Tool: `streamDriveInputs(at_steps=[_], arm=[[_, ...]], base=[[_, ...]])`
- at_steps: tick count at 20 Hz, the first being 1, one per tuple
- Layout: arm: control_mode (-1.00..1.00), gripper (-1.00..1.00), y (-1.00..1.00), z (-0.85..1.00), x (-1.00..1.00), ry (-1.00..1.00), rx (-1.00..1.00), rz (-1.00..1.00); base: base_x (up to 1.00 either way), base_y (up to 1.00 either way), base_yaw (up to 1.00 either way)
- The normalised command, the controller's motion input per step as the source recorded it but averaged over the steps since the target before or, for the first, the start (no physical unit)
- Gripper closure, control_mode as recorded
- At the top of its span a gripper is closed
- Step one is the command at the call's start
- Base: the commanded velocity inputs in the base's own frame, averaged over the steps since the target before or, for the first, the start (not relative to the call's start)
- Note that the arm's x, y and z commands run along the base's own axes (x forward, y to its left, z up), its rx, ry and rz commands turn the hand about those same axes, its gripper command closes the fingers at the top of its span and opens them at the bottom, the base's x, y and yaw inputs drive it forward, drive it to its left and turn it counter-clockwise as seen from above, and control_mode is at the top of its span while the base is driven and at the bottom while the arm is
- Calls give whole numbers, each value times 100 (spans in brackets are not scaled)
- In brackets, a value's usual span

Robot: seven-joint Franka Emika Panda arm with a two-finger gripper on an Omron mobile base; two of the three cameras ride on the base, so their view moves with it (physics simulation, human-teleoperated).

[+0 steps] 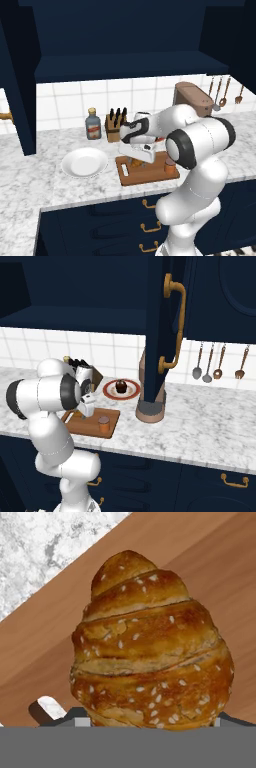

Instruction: From the different types of pastries on the counter, select a croissant and place it on the cutting board. Then retrieve a jar of jam from the cabinet and place it alongside the croissant on the cutting board.

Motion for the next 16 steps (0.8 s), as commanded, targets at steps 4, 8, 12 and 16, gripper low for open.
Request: streamDriveInputs(at_steps=[4, 8, 12, 16], arm=[[-100, -100, 0, 36, 0, 0, -1, 6], [-100, -100, -4, 71, 0, 1, 0, 23], [-100, -100, -19, 54, -5, 2, -1, 23], [-100, -100, -82, 87, -25, 0, -13, 12]], base=[[0, 0, 0], [0, 0, 0], [0, 0, 0], [0, 0, 0]])
